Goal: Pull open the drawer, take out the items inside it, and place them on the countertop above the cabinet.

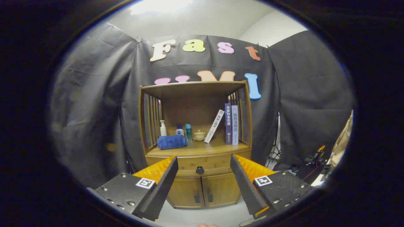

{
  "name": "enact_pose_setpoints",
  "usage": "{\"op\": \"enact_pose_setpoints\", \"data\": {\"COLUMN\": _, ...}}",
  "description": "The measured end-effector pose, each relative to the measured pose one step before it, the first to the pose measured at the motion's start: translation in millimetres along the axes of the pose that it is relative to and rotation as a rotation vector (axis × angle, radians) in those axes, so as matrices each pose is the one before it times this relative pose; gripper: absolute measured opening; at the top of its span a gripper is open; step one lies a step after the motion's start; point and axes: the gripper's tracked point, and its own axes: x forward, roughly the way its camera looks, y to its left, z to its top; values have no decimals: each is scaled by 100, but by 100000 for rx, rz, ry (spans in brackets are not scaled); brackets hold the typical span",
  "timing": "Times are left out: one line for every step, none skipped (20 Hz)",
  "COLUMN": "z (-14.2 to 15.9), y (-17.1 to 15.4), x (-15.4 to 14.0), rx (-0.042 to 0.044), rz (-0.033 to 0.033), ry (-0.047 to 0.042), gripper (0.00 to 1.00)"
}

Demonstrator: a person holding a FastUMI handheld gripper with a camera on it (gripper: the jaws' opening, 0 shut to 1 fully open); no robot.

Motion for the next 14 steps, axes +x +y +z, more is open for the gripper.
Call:
{"op": "enact_pose_setpoints", "data": {"z": -348, "y": -121, "x": 449, "rx": 374, "rz": 270, "ry": 264, "gripper": 99}}
{"op": "enact_pose_setpoints", "data": {"z": -291, "y": -7, "x": 465, "rx": 192, "rz": 293, "ry": 224, "gripper": 99}}
{"op": "enact_pose_setpoints", "data": {"z": -358, "y": 20, "x": 553, "rx": -317, "rz": 612, "ry": -70, "gripper": 99}}
{"op": "enact_pose_setpoints", "data": {"z": -326, "y": -81, "x": 634, "rx": -616, "rz": 17, "ry": 135, "gripper": 99}}
{"op": "enact_pose_setpoints", "data": {"z": -368, "y": -357, "x": 729, "rx": -588, "rz": -402, "ry": -283, "gripper": 99}}
{"op": "enact_pose_setpoints", "data": {"z": -410, "y": -250, "x": 834, "rx": -505, "rz": -164, "ry": 116, "gripper": 99}}
{"op": "enact_pose_setpoints", "data": {"z": -572, "y": -119, "x": 783, "rx": -289, "rz": -89, "ry": -120, "gripper": 99}}
{"op": "enact_pose_setpoints", "data": {"z": -633, "y": -96, "x": 969, "rx": 1, "rz": 332, "ry": 302, "gripper": 99}}
{"op": "enact_pose_setpoints", "data": {"z": -771, "y": -92, "x": 1059, "rx": 139, "rz": 263, "ry": 265, "gripper": 99}}
{"op": "enact_pose_setpoints", "data": {"z": -805, "y": -71, "x": 974, "rx": 164, "rz": 382, "ry": 104, "gripper": 99}}
{"op": "enact_pose_setpoints", "data": {"z": -457, "y": -113, "x": 1014, "rx": 933, "rz": 226, "ry": -749, "gripper": 99}}
{"op": "enact_pose_setpoints", "data": {"z": -732, "y": 180, "x": 890, "rx": 1144, "rz": 1309, "ry": -161, "gripper": 99}}
{"op": "enact_pose_setpoints", "data": {"z": -532, "y": 182, "x": 923, "rx": 728, "rz": 1254, "ry": -1014, "gripper": 99}}
{"op": "enact_pose_setpoints", "data": {"z": -578, "y": 59, "x": 901, "rx": -79, "rz": 913, "ry": -1071, "gripper": 99}}
